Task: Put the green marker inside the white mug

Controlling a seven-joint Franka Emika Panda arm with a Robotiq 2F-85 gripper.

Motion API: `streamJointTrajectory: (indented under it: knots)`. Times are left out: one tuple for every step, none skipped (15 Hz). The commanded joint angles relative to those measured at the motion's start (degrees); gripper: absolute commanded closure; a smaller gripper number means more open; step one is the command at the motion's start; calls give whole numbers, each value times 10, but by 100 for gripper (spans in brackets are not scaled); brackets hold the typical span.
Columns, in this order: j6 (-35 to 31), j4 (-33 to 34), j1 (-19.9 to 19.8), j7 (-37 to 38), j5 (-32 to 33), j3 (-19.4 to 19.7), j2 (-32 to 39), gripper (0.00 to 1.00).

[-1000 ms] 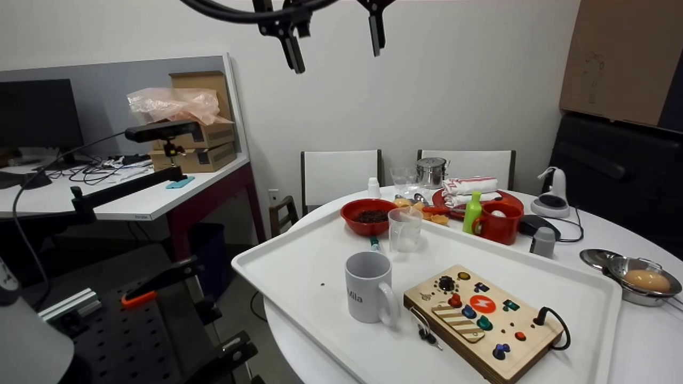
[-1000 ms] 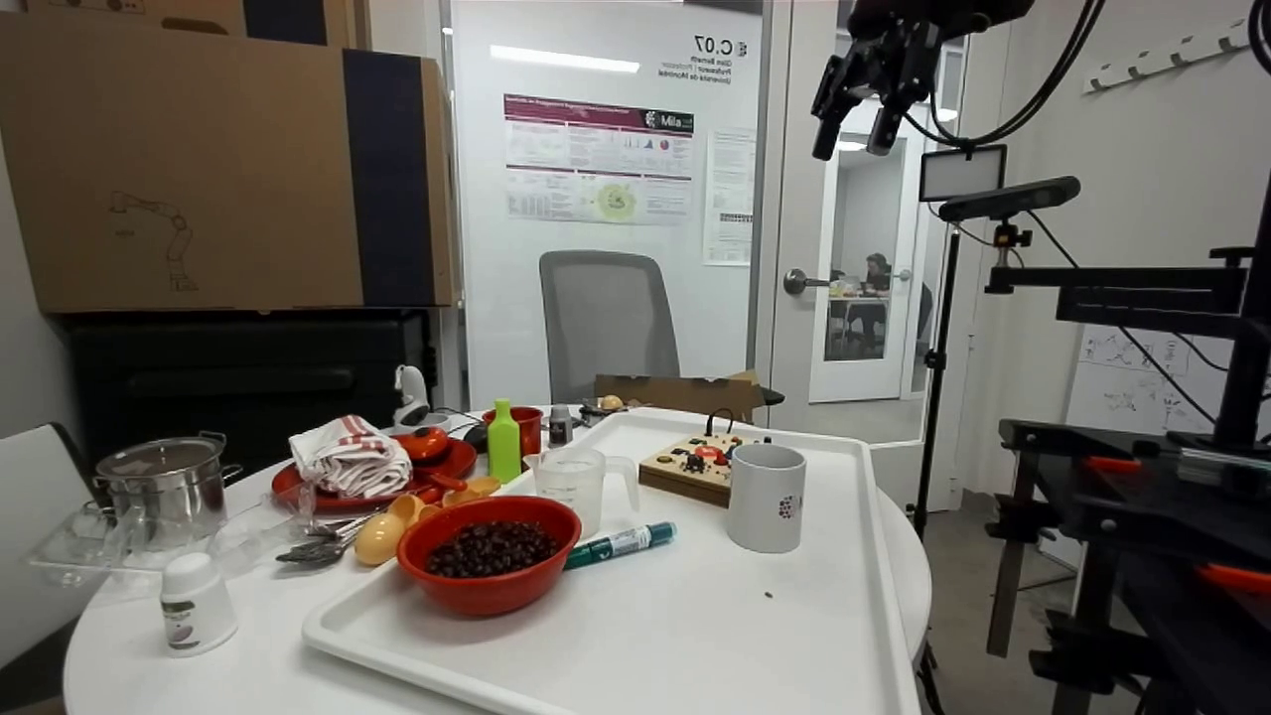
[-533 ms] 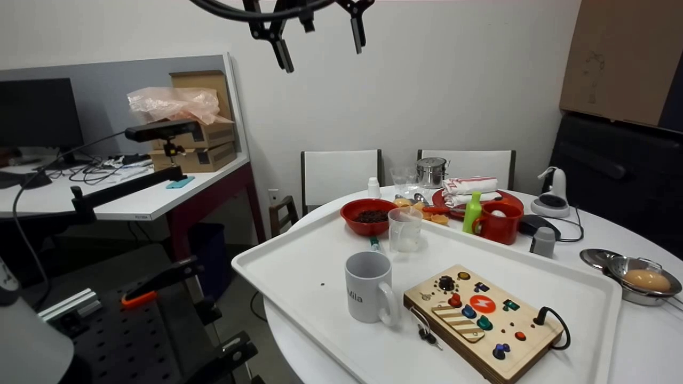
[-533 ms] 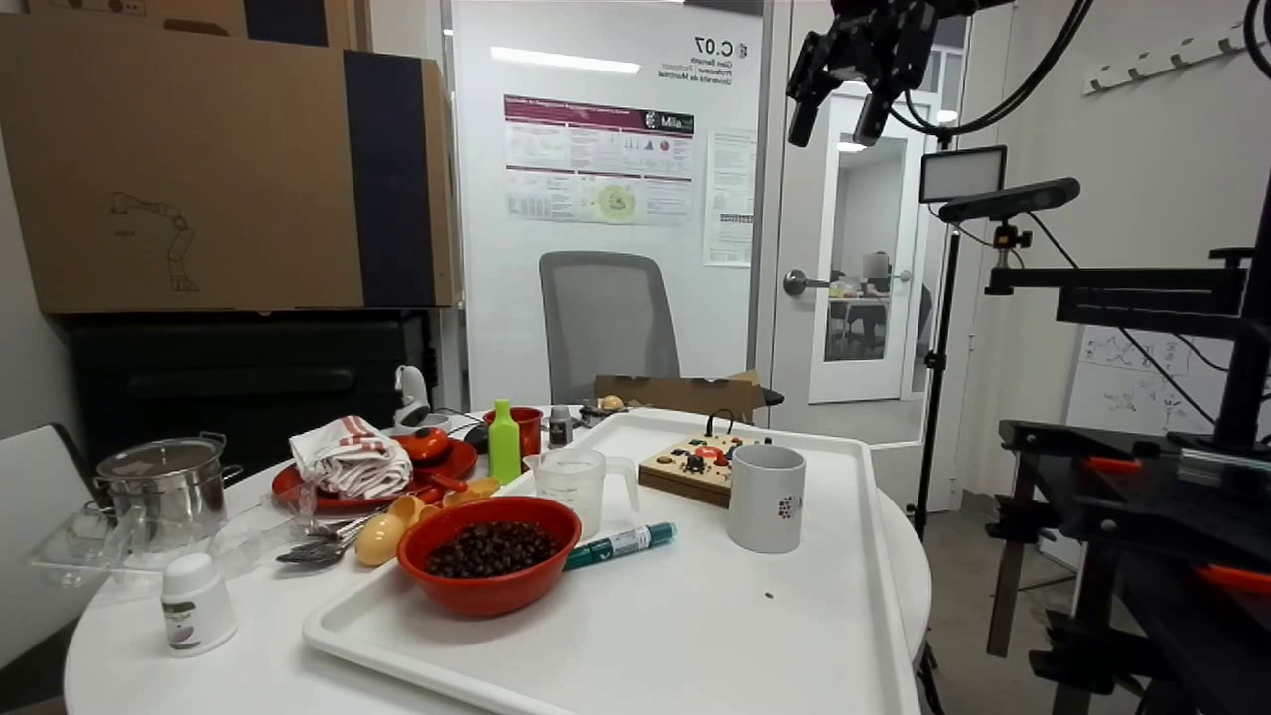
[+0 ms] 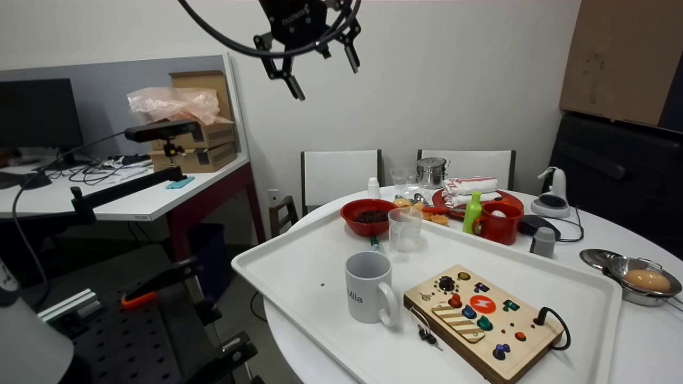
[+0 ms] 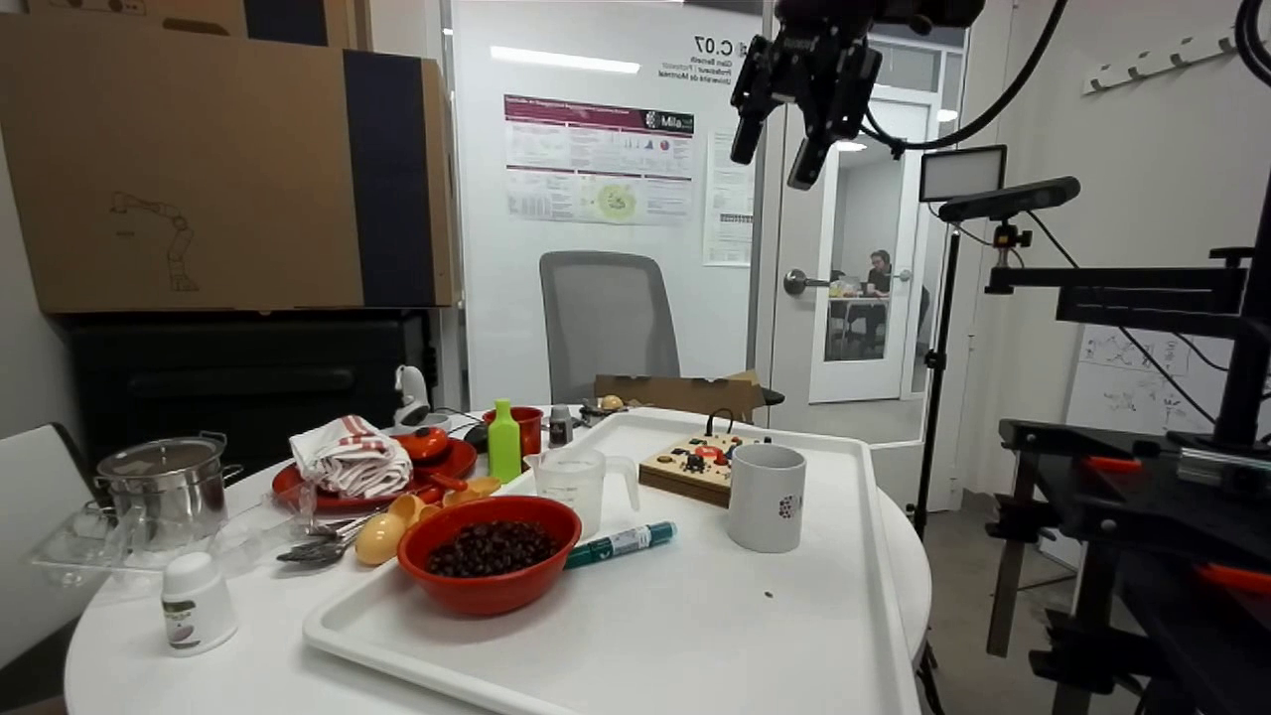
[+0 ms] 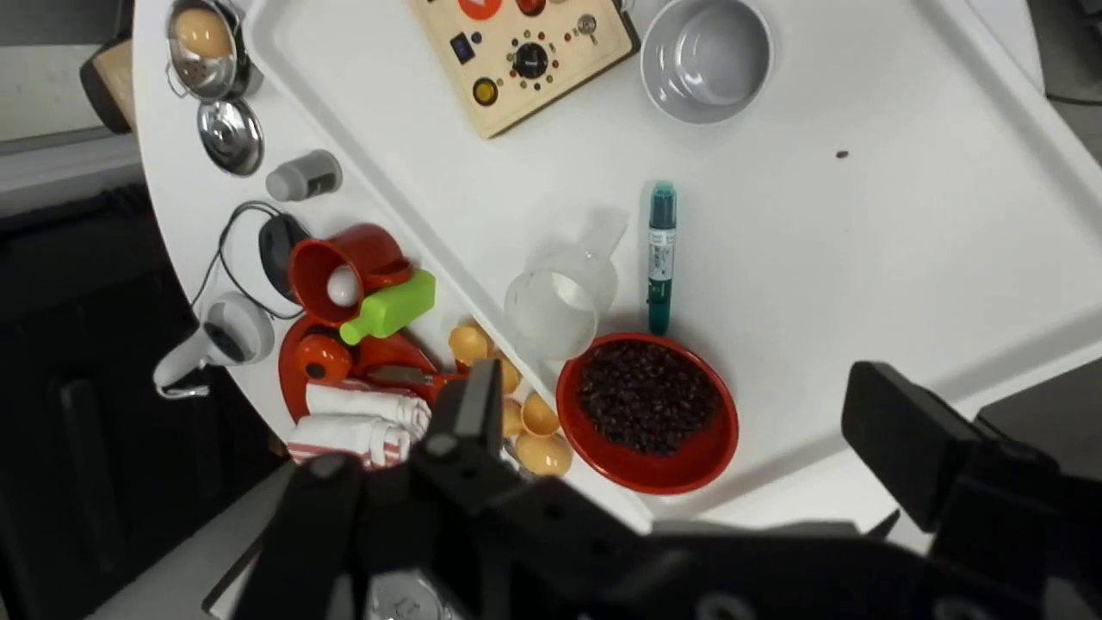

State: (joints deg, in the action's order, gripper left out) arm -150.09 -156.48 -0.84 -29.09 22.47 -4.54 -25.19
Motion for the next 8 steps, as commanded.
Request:
streamJointTrajectory:
  knots:
    - [6, 40, -44, 114, 98, -39, 93, 0]
    - [14, 47, -46, 130, 116, -40, 113, 0]
    - [21, 55, -42, 136, 123, -36, 134, 0]
    - [24, 62, -28, 122, 110, -22, 157, 0]
    - [20, 68, -10, 88, 71, -6, 180, 0]
    - [10, 72, 3, 55, 35, 7, 199, 0]
    - [7, 77, 12, 29, 2, 13, 214, 0]
    - [12, 82, 19, 7, -30, 17, 222, 0]
